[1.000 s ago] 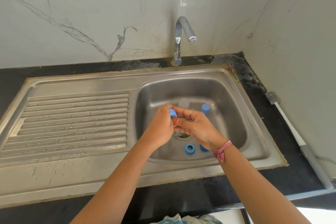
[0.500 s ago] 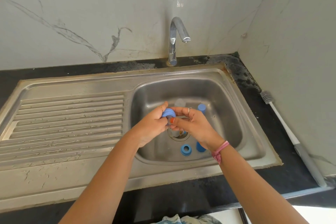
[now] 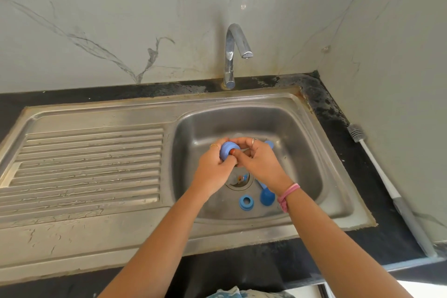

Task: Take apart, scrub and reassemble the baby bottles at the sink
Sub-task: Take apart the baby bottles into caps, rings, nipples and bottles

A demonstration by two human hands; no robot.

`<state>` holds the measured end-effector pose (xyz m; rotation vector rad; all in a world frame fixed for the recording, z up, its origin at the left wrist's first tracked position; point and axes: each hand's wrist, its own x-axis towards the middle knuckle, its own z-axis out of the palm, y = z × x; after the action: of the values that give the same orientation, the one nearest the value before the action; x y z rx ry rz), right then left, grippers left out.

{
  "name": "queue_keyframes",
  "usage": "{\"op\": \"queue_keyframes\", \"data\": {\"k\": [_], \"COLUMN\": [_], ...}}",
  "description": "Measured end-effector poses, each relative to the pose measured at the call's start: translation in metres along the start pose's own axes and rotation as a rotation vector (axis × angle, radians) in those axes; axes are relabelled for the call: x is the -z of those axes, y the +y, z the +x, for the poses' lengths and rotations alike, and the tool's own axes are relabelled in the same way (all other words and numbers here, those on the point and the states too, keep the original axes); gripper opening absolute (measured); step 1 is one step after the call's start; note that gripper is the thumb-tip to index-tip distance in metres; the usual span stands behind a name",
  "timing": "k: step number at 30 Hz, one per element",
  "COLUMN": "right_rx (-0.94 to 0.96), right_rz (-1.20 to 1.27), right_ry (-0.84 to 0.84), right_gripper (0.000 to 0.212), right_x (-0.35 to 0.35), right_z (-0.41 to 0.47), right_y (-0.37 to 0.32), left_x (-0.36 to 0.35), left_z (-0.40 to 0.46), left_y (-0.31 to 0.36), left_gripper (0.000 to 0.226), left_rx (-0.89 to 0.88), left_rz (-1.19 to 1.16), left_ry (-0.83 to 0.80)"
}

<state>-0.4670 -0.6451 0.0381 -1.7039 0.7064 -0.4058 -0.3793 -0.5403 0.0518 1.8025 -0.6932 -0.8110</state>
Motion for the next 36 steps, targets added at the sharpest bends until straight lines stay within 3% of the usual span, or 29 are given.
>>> {"op": "queue_keyframes", "data": {"k": [2, 7, 9, 15, 19, 22, 26, 31, 36], "right_rx": [0.018, -0.023, -0.064, -0.211, -0.356, -0.457, -0.455, -0.453, -0.355], "right_rz": [-0.065, 0.001, 0.125, 0.315, 0.307, 0.317, 0.152, -0.001, -0.317], "right_ry": [0.011, 0.05, 0.016, -0.051, 0.01, 0.009, -0.058, -0.042, -0.07], "right_gripper": [0.022, 0.019, 0.019, 0.03, 0.037, 0.042, 0.05, 0.043, 0.042], "right_x": [-0.003, 0.005, 0.009, 0.024, 0.024, 0.017, 0.002, -0.016, -0.029], "right_z": [0.003, 0.01, 0.013, 0.031, 0.051, 0.068, 0.088, 0.114, 0.146], "right_y": [0.0, 0.007, 0.007, 0.015, 0.03, 0.041, 0.051, 0.063, 0.082], "left_x": [-0.004, 0.017, 0.018, 0.016, 0.028, 0.036, 0.038, 0.042, 0.046], "left_z": [0.001, 0.013, 0.019, 0.04, 0.051, 0.06, 0.078, 0.109, 0.141], "left_y": [0.002, -0.003, -0.008, -0.028, -0.043, -0.053, -0.068, -0.079, -0.09], "left_gripper": [0.026, 0.039, 0.037, 0.023, 0.028, 0.017, 0.02, 0.02, 0.011], "left_rx": [0.039, 0.043, 0.071, 0.197, 0.274, 0.322, 0.363, 0.273, 0.2], "left_rz": [-0.171, -0.604, -0.575, -0.459, -0.367, -0.34, -0.216, 0.068, 0.276], "left_ry": [0.038, -0.327, -0.286, 0.057, 0.144, 0.17, 0.177, 0.2, 0.184]}}
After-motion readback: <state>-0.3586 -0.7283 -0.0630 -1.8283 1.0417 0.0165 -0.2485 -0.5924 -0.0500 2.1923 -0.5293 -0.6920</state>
